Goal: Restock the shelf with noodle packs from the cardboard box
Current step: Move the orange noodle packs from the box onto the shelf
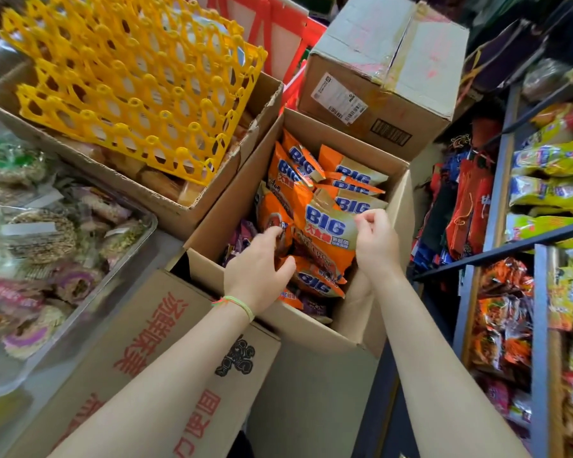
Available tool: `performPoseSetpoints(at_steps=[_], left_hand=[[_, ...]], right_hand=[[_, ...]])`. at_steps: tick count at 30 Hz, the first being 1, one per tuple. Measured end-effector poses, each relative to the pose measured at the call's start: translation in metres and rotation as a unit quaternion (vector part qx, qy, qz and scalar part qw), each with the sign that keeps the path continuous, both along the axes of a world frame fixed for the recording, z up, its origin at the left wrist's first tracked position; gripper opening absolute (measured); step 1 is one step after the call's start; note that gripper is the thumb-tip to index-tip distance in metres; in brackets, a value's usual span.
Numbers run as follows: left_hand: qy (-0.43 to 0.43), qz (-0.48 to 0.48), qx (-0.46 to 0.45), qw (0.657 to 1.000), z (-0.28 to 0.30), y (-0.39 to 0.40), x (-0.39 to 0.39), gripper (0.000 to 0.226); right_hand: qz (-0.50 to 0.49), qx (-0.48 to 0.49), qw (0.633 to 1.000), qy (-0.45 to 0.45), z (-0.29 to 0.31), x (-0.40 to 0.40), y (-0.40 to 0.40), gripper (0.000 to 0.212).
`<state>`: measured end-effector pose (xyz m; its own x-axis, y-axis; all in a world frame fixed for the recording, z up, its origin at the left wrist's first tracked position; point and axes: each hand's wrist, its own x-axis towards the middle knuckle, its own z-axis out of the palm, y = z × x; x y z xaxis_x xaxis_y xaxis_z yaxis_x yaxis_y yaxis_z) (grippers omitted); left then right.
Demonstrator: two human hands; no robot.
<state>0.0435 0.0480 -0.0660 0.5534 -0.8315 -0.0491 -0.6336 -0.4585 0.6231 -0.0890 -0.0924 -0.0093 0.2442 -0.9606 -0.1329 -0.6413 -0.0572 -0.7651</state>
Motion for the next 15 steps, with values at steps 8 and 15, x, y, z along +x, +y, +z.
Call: performPoseSetpoints(at_steps=[8, 15], left_hand=[[0.448, -0.064, -0.104, 0.886, 0.026, 0.010, 0.029, 0.068], [-0.066, 0.022, -0.102, 0.992, 0.000, 0.009, 0.060, 0.027]], right_hand=[[-0.042, 0.188, 0.965, -0.175, 0.035, 0.019, 0.009, 0.028], [-0.017, 0.141, 0.989, 0.045, -0.024, 0.032, 0.001, 0.022]])
